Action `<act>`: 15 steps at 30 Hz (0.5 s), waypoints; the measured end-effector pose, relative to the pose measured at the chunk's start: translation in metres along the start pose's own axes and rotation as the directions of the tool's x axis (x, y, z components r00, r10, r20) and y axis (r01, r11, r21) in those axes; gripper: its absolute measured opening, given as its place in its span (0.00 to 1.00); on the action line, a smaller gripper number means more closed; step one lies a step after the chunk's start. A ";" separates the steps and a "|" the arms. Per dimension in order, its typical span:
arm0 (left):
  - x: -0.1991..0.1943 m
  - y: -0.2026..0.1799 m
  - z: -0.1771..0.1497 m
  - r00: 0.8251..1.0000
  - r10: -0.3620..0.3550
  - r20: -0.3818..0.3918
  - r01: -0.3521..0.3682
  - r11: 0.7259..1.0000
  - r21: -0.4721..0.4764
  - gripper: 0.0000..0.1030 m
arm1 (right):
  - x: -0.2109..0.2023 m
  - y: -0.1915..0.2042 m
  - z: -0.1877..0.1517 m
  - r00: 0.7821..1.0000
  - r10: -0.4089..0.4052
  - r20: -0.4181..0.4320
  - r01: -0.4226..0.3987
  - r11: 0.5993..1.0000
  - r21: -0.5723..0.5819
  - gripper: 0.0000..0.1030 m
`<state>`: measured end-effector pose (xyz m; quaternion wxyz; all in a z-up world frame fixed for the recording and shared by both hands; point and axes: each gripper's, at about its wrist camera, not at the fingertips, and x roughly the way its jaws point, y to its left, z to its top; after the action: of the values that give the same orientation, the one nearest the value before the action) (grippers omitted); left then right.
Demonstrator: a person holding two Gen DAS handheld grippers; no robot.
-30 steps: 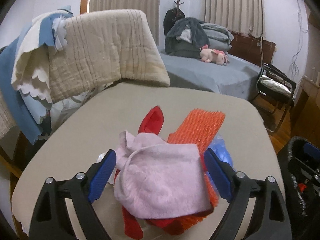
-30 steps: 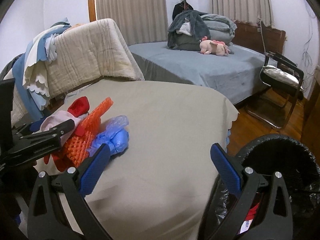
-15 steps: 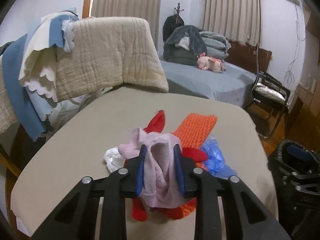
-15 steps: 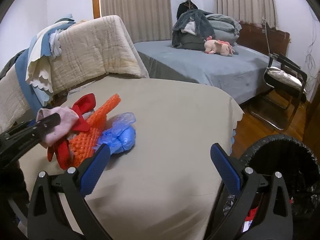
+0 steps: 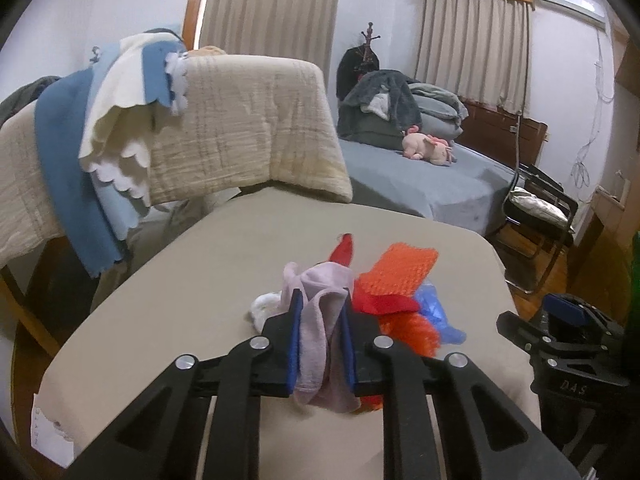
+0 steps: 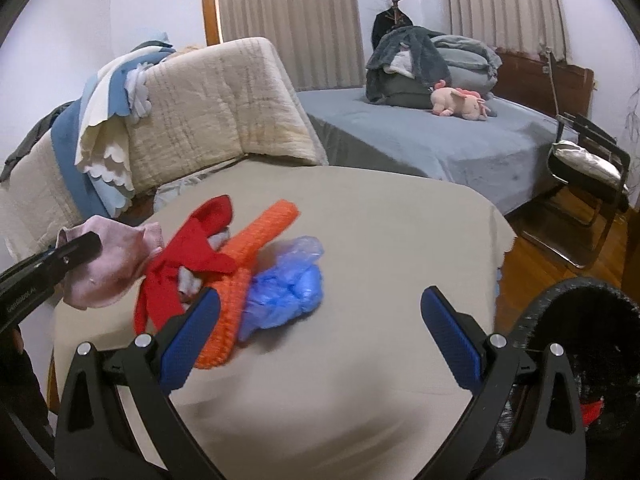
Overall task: Collect trash
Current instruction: 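Grasp the pink cloth with the left gripper and pull it from the pile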
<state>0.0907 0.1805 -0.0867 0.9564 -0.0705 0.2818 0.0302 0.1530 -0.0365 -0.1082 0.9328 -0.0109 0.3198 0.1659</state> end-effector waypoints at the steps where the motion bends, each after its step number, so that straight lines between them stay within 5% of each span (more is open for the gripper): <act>1: -0.001 0.003 -0.001 1.000 0.004 -0.001 -0.004 1.000 -0.003 0.17 | 0.001 0.005 0.001 1.000 0.008 0.002 -0.008 1.000 -0.007 0.95; 9: -0.001 0.027 -0.022 0.996 0.066 -0.054 -0.066 0.998 0.000 0.16 | 0.009 0.034 0.001 0.999 0.049 -0.004 -0.049 0.998 -0.035 0.95; 15: 0.019 0.041 -0.051 0.984 0.071 -0.164 -0.074 0.997 -0.010 0.20 | 0.018 0.047 -0.007 0.998 0.048 -0.030 -0.050 0.997 -0.060 0.95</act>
<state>0.0753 0.2134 -0.1436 0.9278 -0.0702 0.3613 0.0613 0.1468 0.0125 -0.1208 0.9231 -0.0336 0.3279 0.1980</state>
